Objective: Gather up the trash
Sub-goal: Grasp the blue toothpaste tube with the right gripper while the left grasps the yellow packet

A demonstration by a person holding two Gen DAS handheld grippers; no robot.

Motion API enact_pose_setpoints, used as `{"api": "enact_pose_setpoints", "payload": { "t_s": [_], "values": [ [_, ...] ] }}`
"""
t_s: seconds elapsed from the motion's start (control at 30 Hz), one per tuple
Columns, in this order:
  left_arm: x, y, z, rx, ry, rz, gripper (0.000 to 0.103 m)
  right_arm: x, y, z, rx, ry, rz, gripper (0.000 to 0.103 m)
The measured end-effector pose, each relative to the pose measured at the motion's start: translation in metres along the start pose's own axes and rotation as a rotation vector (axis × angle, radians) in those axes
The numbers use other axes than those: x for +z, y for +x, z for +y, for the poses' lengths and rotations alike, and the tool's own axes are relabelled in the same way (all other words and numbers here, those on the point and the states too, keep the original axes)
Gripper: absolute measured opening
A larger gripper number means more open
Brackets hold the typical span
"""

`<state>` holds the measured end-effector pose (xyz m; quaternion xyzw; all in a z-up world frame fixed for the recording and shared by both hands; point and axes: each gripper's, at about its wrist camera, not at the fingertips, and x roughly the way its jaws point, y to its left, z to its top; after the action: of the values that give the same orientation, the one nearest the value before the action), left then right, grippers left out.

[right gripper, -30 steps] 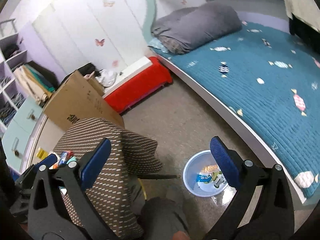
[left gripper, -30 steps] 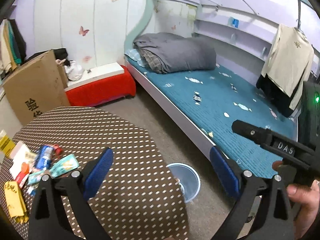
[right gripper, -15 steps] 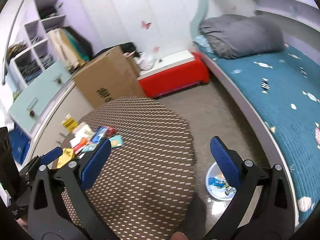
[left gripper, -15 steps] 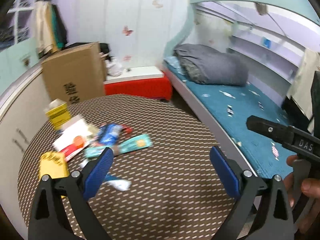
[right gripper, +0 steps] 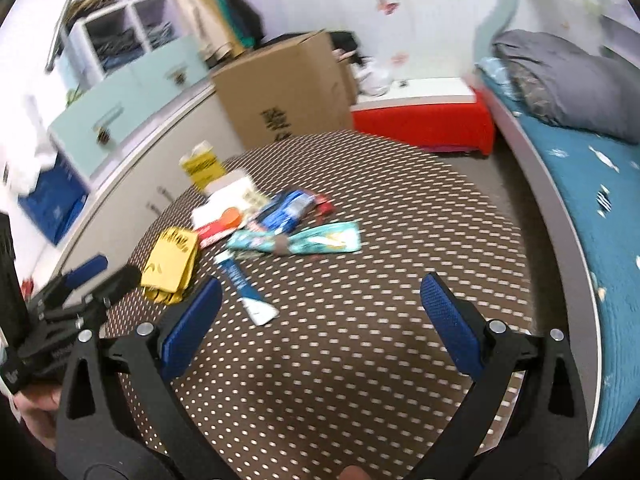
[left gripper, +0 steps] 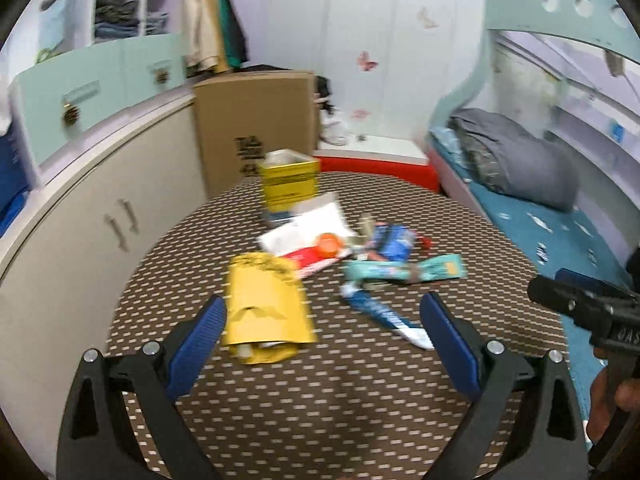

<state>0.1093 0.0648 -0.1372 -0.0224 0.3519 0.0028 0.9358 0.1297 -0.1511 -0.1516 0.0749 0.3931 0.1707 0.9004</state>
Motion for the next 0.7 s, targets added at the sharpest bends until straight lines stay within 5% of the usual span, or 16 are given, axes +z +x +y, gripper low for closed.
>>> {"api": "enact_pose_setpoints", "payload": {
  "t_s": [0.33, 0.67, 0.7],
  "values": [
    [-0.009, 0.017, 0.049, 0.081, -0.080, 0.043, 0.095, -0.009, 0.064, 0.046, 0.047, -0.188, 0.125, 0.093],
    [-0.006, 0.051, 0.050, 0.104, -0.049, 0.092, 0.095, -0.011, 0.122, 0.082, 0.052, -0.352, 0.195, 0.048],
    [-0.005, 0.058, 0.049, 0.095, -0.042, 0.100, 0.095, -0.011, 0.123, 0.085, 0.044, -0.367, 0.193, 0.032]
  ]
}}
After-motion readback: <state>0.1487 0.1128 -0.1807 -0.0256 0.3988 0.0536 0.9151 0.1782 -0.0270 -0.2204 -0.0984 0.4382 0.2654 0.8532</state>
